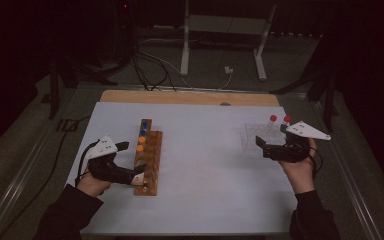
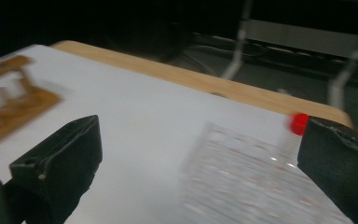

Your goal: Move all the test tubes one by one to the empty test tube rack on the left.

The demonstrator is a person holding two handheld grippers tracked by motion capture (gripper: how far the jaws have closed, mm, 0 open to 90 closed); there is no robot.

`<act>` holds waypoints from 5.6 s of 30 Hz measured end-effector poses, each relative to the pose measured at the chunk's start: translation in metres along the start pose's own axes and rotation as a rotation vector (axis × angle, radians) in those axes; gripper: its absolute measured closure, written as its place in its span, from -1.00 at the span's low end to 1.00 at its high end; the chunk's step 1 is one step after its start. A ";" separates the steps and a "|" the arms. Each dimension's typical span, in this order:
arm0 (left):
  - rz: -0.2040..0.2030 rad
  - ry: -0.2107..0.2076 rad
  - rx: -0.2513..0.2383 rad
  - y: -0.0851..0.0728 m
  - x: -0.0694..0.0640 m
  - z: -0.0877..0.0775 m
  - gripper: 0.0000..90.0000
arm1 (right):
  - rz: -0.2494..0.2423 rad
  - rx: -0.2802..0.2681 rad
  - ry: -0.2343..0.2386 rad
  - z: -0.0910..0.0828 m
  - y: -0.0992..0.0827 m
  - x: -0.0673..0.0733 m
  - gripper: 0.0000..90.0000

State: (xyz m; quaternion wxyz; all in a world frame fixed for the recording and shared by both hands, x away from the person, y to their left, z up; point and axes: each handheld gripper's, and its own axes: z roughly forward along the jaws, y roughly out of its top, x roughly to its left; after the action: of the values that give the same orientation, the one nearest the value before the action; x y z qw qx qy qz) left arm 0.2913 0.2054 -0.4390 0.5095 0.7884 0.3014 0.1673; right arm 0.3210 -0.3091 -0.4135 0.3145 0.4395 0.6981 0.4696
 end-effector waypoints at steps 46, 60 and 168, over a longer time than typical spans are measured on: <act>0.002 -0.013 -0.014 -0.004 0.003 -0.005 -0.97 | 0.194 0.179 -0.301 0.077 -0.033 -0.100 0.61; 0.005 -0.017 -0.008 -0.004 0.003 -0.005 -0.96 | 0.179 0.144 -0.308 0.068 -0.018 -0.099 0.64; 0.182 -0.290 0.071 0.076 -0.091 0.091 0.58 | -0.288 0.120 0.425 0.026 -0.008 0.175 0.62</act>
State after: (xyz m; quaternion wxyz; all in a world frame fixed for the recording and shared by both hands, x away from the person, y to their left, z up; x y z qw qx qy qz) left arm 0.2970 0.0601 -0.4053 0.5023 0.8458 0.1579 0.0865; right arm 0.2679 -0.1417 -0.4350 0.1979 0.2451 0.8304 0.4595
